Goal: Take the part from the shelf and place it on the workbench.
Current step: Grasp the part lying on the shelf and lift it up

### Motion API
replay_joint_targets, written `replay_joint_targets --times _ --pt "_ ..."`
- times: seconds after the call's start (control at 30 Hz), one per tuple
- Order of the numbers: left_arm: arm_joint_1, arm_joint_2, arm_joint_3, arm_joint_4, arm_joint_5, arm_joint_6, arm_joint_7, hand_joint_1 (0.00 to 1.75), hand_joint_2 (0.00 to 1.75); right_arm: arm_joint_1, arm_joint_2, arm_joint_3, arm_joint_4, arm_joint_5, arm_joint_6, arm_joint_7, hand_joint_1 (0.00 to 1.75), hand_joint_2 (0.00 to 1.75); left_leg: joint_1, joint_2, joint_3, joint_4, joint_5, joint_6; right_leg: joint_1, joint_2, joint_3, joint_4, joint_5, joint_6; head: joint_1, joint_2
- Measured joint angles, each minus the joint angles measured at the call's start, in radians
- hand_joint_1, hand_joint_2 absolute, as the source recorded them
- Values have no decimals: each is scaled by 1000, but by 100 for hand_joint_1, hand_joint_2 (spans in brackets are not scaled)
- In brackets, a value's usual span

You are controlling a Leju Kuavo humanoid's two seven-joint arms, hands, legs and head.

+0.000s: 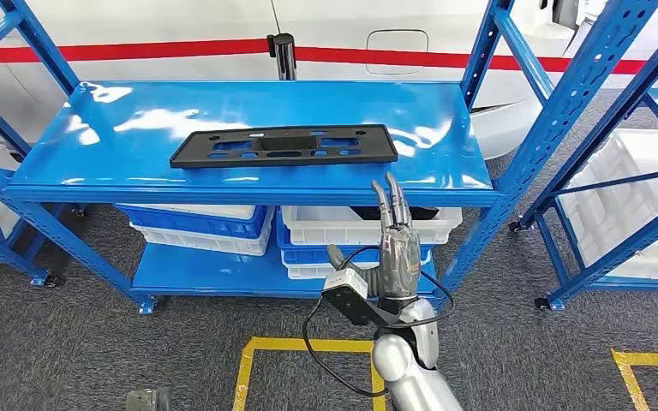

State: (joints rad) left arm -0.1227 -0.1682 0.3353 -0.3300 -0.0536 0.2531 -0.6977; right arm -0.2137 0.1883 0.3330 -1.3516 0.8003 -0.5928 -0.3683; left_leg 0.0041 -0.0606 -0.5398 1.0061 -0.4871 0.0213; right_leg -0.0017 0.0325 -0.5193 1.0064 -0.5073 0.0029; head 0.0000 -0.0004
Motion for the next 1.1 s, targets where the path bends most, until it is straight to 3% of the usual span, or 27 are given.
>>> replay_joint_targets --times 0.2,0.37,0.63,1.1 --pt "-1 0 2 0 -6 13 0 0 0 1 -3 0 -45 10 -1 1 0 175 0 0 0 0 0 0 0 0 0 0 0 0 0 0" --pt "-7 -4 3 -2 -54 99 -1 0 0 -37 1 26 -82 111 36 25 0 175 0 0 0 0 0 0 0 0 0 0 0 0 0 0" --pt "-32 -9 0 -19 -141 70 10 0 0 -151 4 116 -115 220 384 196 0 175 0 -1 0 0 1 -1 0 0 0 0 0 0 0 0" --pt "-59 -9 0 -19 -189 13 34 0 0 -144 -36 142 -98 221 367 174 0 175 0 0 -1 0 1 -1 -1 0 0 0 0 0 0 0"
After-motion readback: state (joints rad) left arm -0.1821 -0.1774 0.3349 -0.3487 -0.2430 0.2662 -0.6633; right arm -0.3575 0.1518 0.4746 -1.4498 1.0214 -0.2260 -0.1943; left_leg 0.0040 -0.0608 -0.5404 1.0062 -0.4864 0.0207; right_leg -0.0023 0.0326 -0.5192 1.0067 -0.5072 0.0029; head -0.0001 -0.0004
